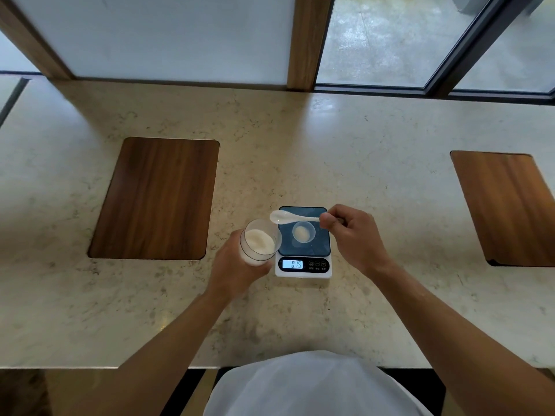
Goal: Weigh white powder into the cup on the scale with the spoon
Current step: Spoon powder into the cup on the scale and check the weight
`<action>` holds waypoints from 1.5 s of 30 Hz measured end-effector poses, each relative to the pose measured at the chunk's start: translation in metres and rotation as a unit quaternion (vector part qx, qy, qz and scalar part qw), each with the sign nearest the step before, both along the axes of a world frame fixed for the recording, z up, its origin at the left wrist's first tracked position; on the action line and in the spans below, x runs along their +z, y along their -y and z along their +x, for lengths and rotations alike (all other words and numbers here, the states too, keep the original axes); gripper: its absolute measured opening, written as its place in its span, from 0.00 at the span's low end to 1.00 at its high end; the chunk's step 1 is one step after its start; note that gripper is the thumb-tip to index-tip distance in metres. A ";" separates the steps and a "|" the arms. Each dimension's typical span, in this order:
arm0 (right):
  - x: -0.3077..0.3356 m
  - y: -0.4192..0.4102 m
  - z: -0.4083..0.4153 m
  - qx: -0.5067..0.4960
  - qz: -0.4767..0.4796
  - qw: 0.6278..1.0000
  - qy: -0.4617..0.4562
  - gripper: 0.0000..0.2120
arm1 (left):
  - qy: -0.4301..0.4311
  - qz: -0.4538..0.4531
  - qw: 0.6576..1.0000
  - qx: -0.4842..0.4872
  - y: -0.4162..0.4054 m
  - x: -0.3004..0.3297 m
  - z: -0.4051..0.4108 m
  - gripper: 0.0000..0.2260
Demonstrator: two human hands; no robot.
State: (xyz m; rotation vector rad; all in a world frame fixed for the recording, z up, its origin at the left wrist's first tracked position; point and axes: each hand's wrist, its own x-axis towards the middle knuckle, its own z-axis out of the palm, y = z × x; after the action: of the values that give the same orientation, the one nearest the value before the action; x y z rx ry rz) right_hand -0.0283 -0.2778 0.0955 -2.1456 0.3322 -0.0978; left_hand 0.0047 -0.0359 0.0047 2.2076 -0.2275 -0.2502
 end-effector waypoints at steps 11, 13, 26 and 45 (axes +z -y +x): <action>0.002 -0.016 0.002 0.143 -0.150 0.977 0.053 0.06 | 0.029 -0.004 0.999 -0.017 0.001 0.006 0.001 0.31; 0.000 -0.020 0.004 0.160 -0.180 0.970 0.039 0.07 | 0.030 -0.002 0.999 -0.018 0.000 0.006 0.000 0.31; -0.004 -0.047 0.003 0.194 -0.250 0.949 -0.003 0.12 | 0.046 -0.007 0.998 -0.038 0.004 0.006 0.000 0.28; -0.025 -0.042 0.008 0.146 -0.141 0.974 -0.100 0.14 | 0.014 0.004 0.997 -0.080 0.006 -0.005 0.001 0.30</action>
State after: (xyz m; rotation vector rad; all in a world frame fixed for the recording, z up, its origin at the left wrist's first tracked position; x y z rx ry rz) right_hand -0.0204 -0.2362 0.0704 -2.4696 0.1177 0.2551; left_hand 0.0059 -0.0415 0.0001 2.2043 -0.4211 -0.3081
